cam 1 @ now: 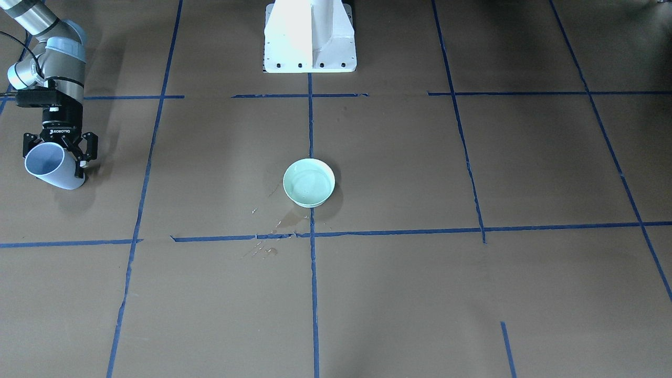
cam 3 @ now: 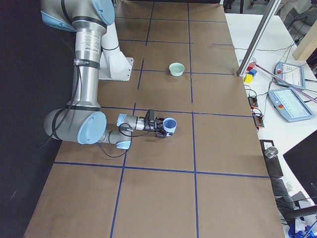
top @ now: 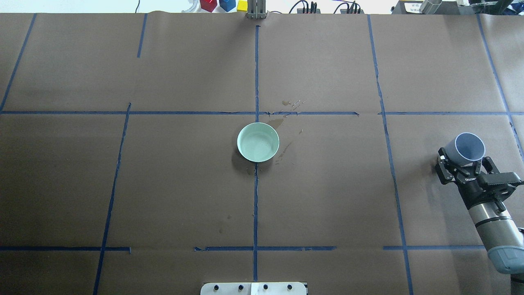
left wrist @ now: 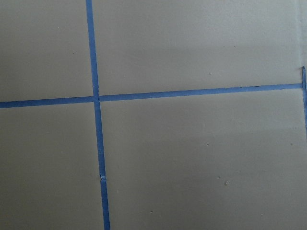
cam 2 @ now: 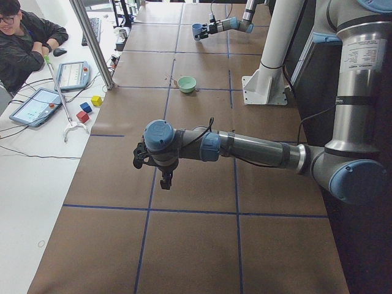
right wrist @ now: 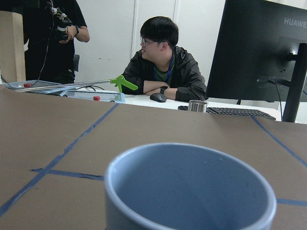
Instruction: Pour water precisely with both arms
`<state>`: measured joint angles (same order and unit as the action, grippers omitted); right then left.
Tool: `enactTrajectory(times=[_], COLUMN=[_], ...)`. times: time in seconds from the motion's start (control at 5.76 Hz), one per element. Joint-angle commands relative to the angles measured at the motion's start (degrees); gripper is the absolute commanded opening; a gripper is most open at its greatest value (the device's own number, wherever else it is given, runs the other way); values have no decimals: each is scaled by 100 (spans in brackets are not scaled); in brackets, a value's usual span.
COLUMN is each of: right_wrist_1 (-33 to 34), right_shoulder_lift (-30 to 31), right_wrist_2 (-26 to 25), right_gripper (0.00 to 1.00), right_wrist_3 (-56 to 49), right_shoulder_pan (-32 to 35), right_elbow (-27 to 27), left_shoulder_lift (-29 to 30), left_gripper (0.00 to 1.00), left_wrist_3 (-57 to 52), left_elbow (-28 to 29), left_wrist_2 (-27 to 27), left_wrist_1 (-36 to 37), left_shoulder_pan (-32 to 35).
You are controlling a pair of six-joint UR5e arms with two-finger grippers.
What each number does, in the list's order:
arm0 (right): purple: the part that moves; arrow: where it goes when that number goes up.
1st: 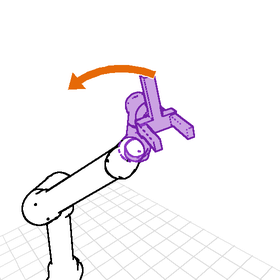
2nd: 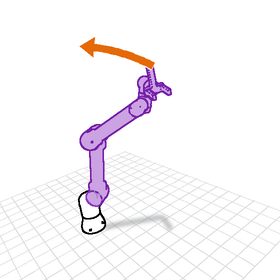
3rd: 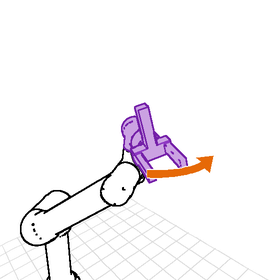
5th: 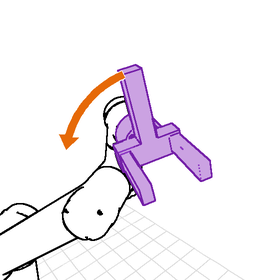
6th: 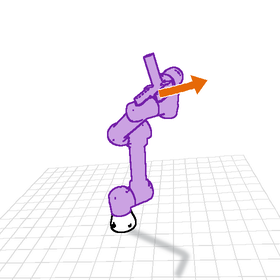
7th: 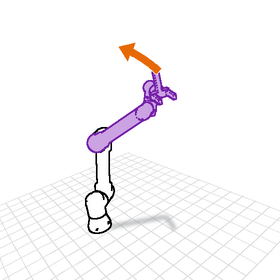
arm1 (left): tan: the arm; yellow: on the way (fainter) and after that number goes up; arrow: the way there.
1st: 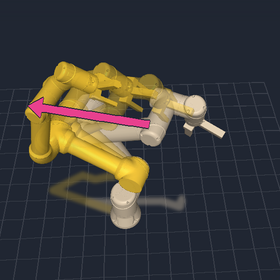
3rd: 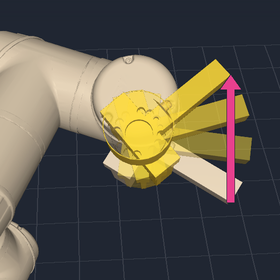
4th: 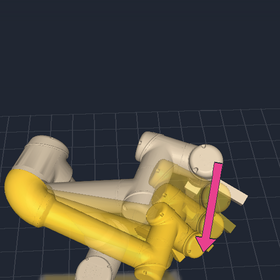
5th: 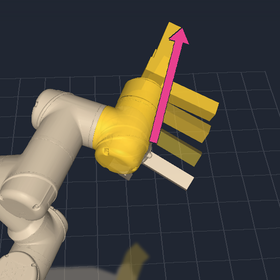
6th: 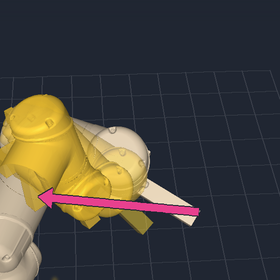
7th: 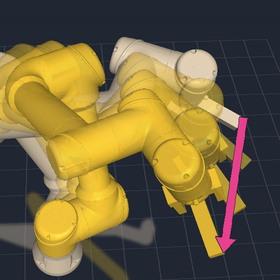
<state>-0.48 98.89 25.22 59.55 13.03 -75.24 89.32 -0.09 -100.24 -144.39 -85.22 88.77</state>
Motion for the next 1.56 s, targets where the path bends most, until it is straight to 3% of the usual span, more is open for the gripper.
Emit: enactTrajectory(times=[0.0,0.17,0.35,0.87,1.39], right_wrist_1=[-4,-39,-222,-259,-637], right_shoulder_lift=[-45,-45,-28,69,254], right_wrist_2=[-26,-26,-17,-17,-26], right_gripper=[56,88,100,100,100], right_wrist_3=[-65,-66,-153,-477,-602], right_shoulder_pan=[15,15,24,42,42], right_elbow=[19,-25,-34,-481,-535], left_shoulder_lift=[6,6,6,15,15], left_gripper=[100,100,100,100,100], left_wrist_3=[0,0,0,0,18], left_elbow=[4,4,4,4,4], left_wrist_2=[52,52,52,52,43], left_wrist_1=[6,6,6,6,14], left_shoulder_pan=[0,0,-9,-9,-9])
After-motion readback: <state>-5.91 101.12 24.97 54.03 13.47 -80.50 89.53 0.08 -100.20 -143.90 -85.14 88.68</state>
